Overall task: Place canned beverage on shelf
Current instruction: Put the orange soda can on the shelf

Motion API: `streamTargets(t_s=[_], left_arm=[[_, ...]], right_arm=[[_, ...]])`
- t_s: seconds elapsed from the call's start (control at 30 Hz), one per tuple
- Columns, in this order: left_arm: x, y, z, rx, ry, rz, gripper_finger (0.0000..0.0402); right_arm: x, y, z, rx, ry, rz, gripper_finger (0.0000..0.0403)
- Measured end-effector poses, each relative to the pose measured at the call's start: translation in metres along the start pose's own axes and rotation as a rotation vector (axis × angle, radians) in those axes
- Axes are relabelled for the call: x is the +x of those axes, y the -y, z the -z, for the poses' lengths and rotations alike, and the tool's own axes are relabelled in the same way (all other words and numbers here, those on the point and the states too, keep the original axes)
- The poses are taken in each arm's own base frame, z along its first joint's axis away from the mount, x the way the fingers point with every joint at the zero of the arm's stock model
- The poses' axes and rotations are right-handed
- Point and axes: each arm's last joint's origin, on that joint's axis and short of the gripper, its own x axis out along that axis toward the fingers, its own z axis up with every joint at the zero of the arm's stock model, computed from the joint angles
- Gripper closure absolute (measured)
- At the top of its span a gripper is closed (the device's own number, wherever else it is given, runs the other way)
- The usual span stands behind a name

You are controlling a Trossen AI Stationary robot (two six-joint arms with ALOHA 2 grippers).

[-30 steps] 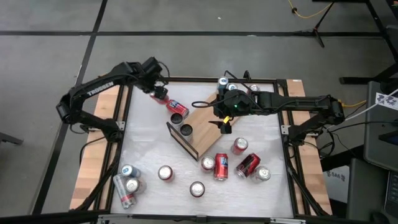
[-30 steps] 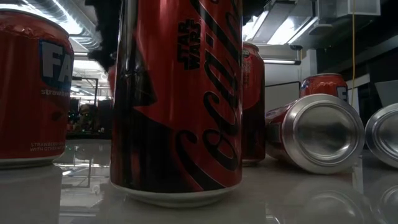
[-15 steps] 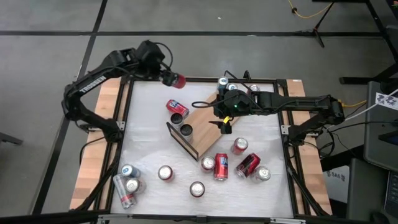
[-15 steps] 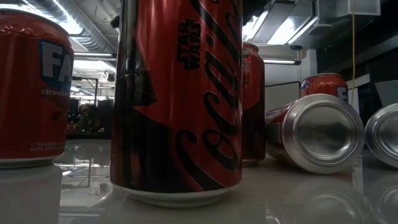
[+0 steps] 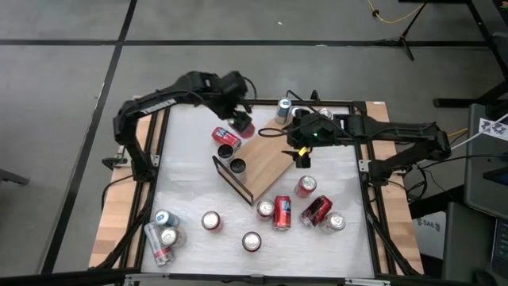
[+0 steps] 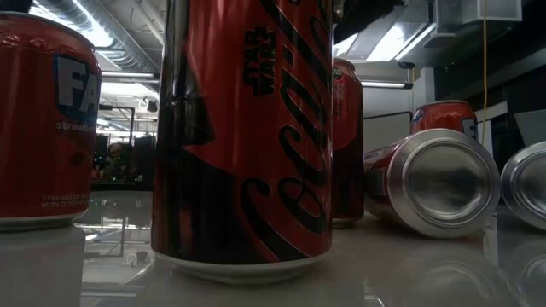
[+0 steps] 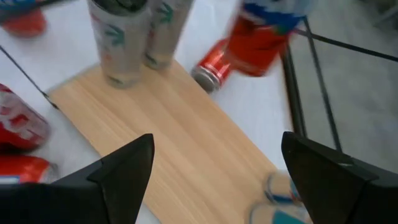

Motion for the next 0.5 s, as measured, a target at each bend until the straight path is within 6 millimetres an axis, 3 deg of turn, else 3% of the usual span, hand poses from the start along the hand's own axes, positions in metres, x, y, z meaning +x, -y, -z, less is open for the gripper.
streamTargets(t_s=[0.27,0.5], left_arm=[[0.038,0.013,-0.002,0.07,-0.119,0.03,0.0125],[0.056,0.016,-0.003,0.138,-0.16,0.017,0.0125]], right_arm=[[-0.001,-0.005,0.019,-0.006,-0.033,0.006,0.0061],[0.006,-0.009,0.029,-0.013,-0.071,-0.005,0.0061]])
